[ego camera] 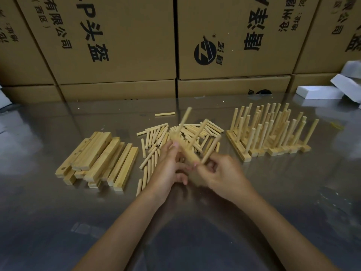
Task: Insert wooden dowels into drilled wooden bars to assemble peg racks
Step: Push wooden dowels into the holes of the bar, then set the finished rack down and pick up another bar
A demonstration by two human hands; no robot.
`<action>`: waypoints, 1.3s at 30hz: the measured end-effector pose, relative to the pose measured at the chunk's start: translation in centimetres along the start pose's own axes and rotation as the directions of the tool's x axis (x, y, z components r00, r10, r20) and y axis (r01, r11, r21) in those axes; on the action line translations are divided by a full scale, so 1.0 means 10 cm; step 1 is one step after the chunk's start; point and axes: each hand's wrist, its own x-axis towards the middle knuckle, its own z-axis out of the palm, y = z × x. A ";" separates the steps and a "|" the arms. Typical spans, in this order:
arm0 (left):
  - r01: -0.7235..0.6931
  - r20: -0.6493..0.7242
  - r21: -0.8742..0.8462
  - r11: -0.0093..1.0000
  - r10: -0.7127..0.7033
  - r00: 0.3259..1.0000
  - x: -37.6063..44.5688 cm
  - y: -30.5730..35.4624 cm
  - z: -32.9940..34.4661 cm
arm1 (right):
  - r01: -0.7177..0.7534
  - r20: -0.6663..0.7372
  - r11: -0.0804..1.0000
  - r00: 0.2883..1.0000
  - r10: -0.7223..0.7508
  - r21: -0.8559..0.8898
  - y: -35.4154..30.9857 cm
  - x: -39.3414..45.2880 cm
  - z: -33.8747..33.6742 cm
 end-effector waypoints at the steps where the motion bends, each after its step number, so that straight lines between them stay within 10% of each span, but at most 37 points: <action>1: 0.000 0.022 0.022 1.000 0.000 1.000 -0.01 0.00 0.00 | -0.017 -0.073 0.999 0.997 0.015 -0.035 0.06 0.04 -0.07; 13: -0.147 -0.017 0.497 0.855 0.179 0.984 -0.04 0.07 -0.07 | -0.384 -0.229 0.808 0.922 0.311 -0.448 0.50 0.19 -0.49; 17: -0.134 -0.043 0.946 0.296 0.524 0.850 -0.03 0.23 -0.35 | -0.468 -0.261 0.755 0.883 0.389 -0.459 0.49 0.17 -0.55; 21: 0.252 -0.201 0.966 -0.063 0.436 0.877 -0.01 0.40 -0.71 | -0.498 -0.209 0.732 0.865 0.456 -0.464 0.43 0.16 -0.60; 32: 0.457 -0.419 0.884 -0.096 0.267 0.868 0.00 0.45 -0.76 | -0.021 0.045 0.911 0.998 0.043 -0.412 0.11 -0.01 -0.09; 39: 0.429 -0.400 0.902 -0.039 0.298 0.867 0.00 0.44 -0.75 | 0.346 0.181 0.894 0.935 -0.305 -0.284 -0.10 -0.06 0.46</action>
